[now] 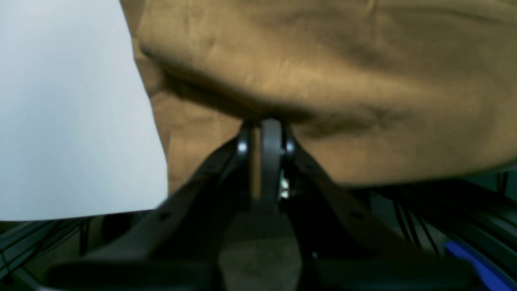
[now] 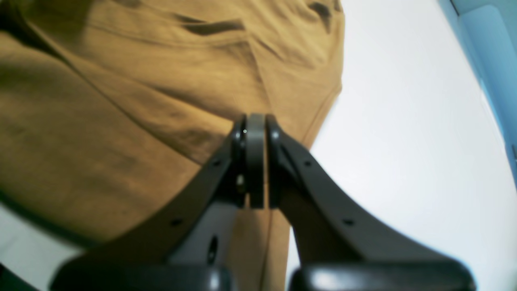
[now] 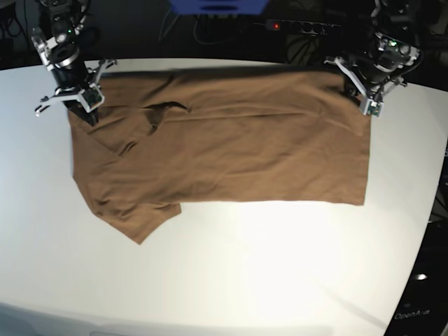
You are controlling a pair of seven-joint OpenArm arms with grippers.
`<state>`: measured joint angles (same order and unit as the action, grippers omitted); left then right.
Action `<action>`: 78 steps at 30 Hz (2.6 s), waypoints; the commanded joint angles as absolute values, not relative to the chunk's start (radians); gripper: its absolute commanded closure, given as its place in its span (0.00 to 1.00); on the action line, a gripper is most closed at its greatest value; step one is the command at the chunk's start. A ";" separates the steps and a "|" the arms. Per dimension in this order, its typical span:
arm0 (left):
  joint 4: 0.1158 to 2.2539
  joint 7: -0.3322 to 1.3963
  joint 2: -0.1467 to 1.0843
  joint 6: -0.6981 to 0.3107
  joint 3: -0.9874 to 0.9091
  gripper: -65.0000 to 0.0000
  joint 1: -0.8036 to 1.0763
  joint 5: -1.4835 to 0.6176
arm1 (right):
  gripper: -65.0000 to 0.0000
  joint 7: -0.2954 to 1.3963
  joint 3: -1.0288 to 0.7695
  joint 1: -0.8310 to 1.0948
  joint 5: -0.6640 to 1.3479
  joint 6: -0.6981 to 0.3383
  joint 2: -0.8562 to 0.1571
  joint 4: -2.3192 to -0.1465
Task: Fold the T-shirt properly
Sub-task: 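Drag the shirt toward the robot with both grippers, then lower it, then release the collar edge and move both grippers to the hem corners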
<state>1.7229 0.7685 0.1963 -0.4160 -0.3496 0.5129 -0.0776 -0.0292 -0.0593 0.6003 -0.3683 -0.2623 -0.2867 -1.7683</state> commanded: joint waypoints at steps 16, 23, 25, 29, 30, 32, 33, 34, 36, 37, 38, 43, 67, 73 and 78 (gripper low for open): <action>1.615 0.986 0.194 -0.403 -0.334 0.94 0.410 0.004 | 0.99 -0.050 -0.070 0.604 -0.364 -0.252 -0.300 -1.785; 1.712 0.986 0.194 -0.403 -0.334 0.94 0.464 0.001 | 0.99 -0.050 -0.070 0.602 -0.364 -0.252 -0.300 -1.785; 1.758 0.986 0.193 -0.403 -0.334 0.94 0.476 -0.004 | 0.99 -0.050 -0.070 0.601 -0.364 -0.252 -0.300 -1.785; 1.808 0.984 0.193 -0.403 -0.340 0.94 0.479 -0.001 | 0.99 -0.050 -0.065 0.601 -0.364 -0.252 -0.298 -1.785; 1.808 0.984 0.193 -0.403 -0.340 0.94 0.475 0.002 | 0.99 -0.050 -0.065 0.601 -0.363 -0.252 -0.297 -1.784; 1.807 0.984 0.193 -0.403 -0.340 0.94 0.472 0.002 | 0.99 -0.050 -0.065 0.601 -0.363 -0.252 -0.297 -1.784; 1.807 0.984 0.193 -0.403 -0.340 0.94 0.463 0.002 | 0.99 -0.050 -0.065 0.601 -0.363 -0.252 -0.297 -1.784; 1.802 0.984 0.194 -0.403 -0.340 0.94 0.450 0.002 | 0.99 -0.050 -0.065 0.601 -0.363 -0.252 -0.297 -1.784; 1.785 0.984 0.199 -0.403 -0.340 0.94 0.426 0.004 | 0.99 -0.048 -0.065 0.601 -0.363 -0.252 -0.297 -1.784; 1.773 0.984 0.200 -0.403 -0.340 0.94 0.415 0.004 | 0.99 -0.048 -0.065 0.601 -0.363 -0.252 -0.297 -1.784; 1.761 0.986 0.202 -0.403 -0.340 0.94 0.400 0.004 | 0.99 -0.048 -0.067 0.601 -0.363 -0.252 -0.297 -1.784; 1.748 0.986 0.202 -0.403 -0.335 0.94 0.381 0.004 | 0.99 -0.048 -0.070 0.605 -0.363 -0.252 -0.297 -1.784; 1.939 0.986 0.211 -0.406 -0.509 0.93 0.321 -0.007 | 0.97 -0.045 -0.081 0.598 -0.364 -0.252 -0.297 -1.785; 1.936 1.164 0.303 -0.596 -0.535 0.75 0.147 0.004 | 0.62 0.030 -0.122 0.493 -0.361 -0.275 -0.297 -1.819; 1.908 1.224 0.328 -0.671 -0.524 0.44 -0.018 0.004 | 0.35 0.185 -0.199 0.251 -0.364 -0.567 -0.243 -1.817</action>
